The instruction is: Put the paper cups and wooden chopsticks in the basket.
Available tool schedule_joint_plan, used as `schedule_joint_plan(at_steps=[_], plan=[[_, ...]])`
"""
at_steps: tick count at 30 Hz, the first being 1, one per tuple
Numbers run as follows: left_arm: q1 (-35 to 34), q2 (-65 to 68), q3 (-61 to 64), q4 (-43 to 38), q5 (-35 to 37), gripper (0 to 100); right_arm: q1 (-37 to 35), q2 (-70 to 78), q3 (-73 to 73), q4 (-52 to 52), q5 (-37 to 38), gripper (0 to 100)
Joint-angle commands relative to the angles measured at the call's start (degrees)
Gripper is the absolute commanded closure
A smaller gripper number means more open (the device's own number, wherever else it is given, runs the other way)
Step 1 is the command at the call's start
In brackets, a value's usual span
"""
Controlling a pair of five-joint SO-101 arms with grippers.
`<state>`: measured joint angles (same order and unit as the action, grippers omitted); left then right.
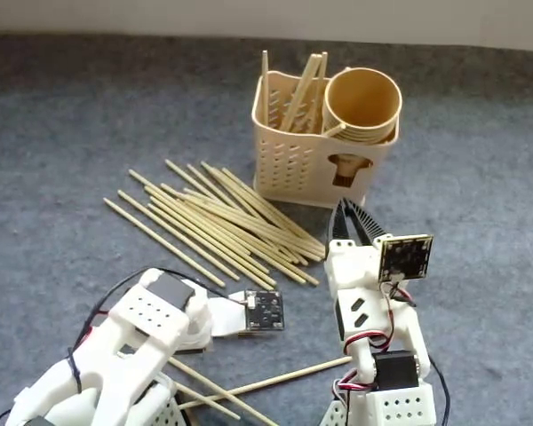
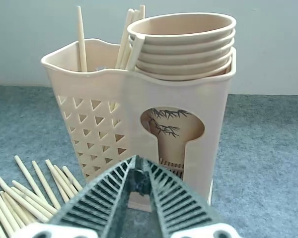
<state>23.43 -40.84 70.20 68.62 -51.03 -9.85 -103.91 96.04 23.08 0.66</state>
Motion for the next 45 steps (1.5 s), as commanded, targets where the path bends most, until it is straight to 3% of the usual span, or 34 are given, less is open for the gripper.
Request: schedule_joint_plan(at_steps=[1, 9, 22, 37, 45], plan=[[-4.18, -1.98, -9.89, 6.42, -0.35, 99, 0.66, -0.4, 6.99, -0.75, 0.62, 99.2], [-9.98, -1.98, -19.91, 12.92, -0.44, 99, 0.66, -0.4, 6.99, -0.75, 0.62, 99.2], [-10.42, -1.98, -21.23, 12.75, 0.35, 99, 0.66, -0.4, 6.99, -0.75, 0.62, 99.2], [-10.24, -2.07, -30.73, 12.22, 17.23, 99, 0.66, -0.4, 6.99, -0.75, 0.62, 99.2], [-9.98, -2.07, -38.73, 8.09, 32.0, 99, 0.66, -0.4, 6.99, -0.75, 0.62, 99.2]])
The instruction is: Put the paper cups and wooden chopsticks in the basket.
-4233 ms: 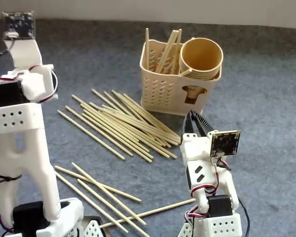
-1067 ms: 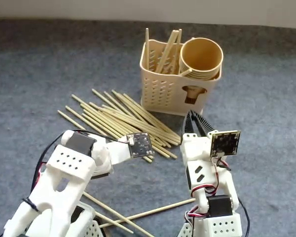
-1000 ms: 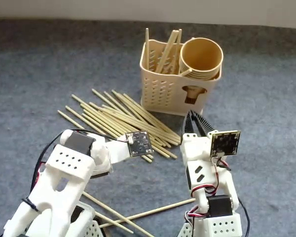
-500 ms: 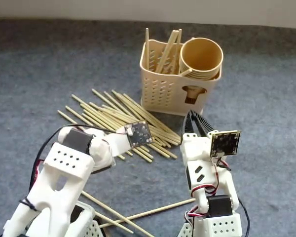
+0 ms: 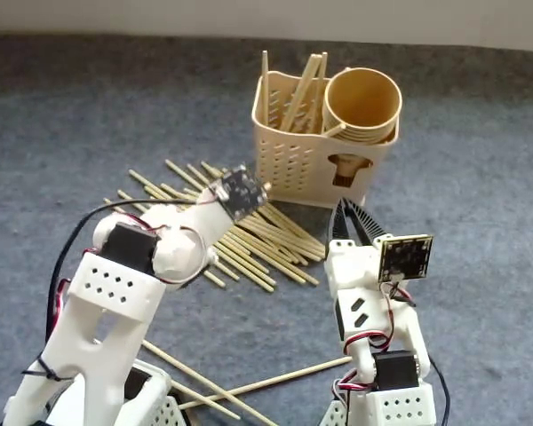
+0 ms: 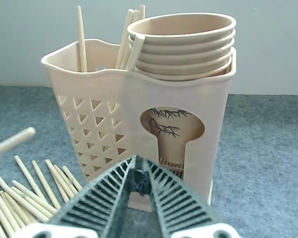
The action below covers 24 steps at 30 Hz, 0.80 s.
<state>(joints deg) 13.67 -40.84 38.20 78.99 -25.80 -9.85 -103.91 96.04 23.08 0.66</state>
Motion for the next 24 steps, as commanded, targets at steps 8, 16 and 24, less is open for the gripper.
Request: schedule_joint_plan(at_steps=[8, 16, 24], plan=[[-0.13, -1.8, -20.44, -4.31, 17.67, 99, 0.66, -0.4, 6.99, -0.75, 0.62, 99.2], [-0.13, -1.54, -22.2, -21.1, 27.25, 99, 0.66, -0.4, 6.99, -0.75, 0.62, 99.2], [0.57, -1.45, -22.37, -36.04, 35.43, 99, 0.66, -0.4, 6.99, -0.75, 0.62, 99.2]])
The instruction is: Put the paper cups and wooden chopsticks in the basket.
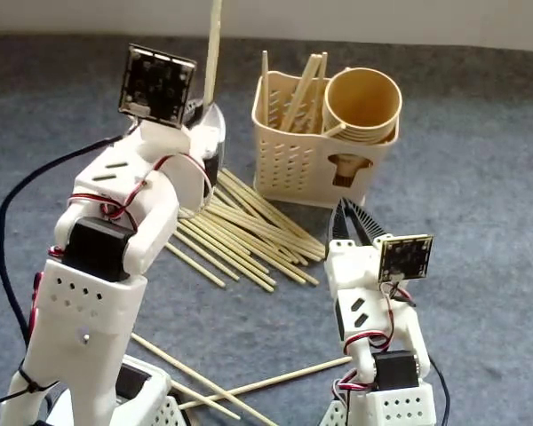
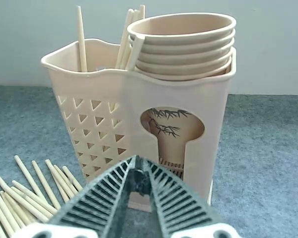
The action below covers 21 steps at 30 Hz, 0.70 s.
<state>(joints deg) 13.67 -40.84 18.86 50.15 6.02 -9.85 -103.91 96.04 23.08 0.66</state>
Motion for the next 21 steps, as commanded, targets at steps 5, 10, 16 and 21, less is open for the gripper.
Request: schedule_joint_plan(at_steps=[5, 10, 16, 21], plan=[[5.67, -1.36, -2.86, -13.89, 3.78, 99, 0.66, -0.4, 6.99, -0.75, 0.62, 99.2], [8.75, 2.42, -3.91, -23.38, 3.69, 99, 0.66, -0.4, 6.99, -0.75, 0.62, 99.2], [8.48, 13.67, -12.09, -25.14, 3.78, 99, 0.66, -0.4, 6.99, -0.75, 0.62, 99.2], [8.75, 21.05, -20.18, -25.23, 3.78, 99, 0.66, -0.4, 6.99, -0.75, 0.62, 99.2]])
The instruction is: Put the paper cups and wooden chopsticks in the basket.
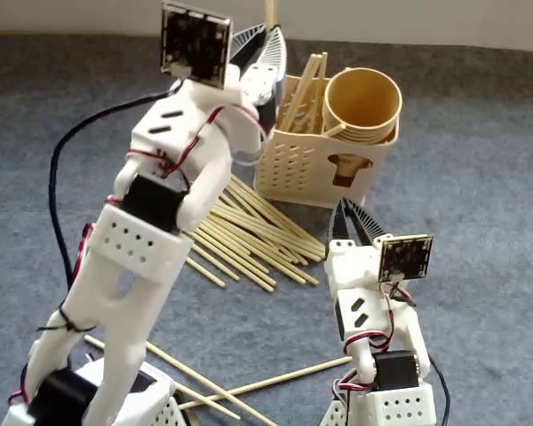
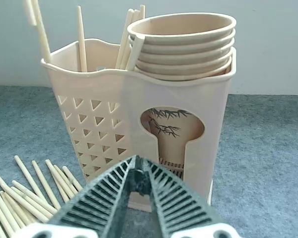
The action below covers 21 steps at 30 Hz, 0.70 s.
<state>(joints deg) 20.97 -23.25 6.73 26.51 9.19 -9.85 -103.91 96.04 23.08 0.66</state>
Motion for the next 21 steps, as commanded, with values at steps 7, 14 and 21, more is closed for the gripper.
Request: schedule_joint_plan(at_steps=[7, 14, 21], plan=[[-0.4, 15.16, -16.48, -1.58, 0.62, 99, 0.66, -0.4, 6.99, -0.75, 0.62, 99.2], [-1.63, 19.3, -18.07, 1.49, 0.62, 98, 0.66, -0.4, 6.99, -0.75, 0.62, 99.2], [-1.8, 19.56, -23.69, 20.04, 0.53, 86, 0.48, -0.4, 6.99, -0.75, 0.62, 99.2]])
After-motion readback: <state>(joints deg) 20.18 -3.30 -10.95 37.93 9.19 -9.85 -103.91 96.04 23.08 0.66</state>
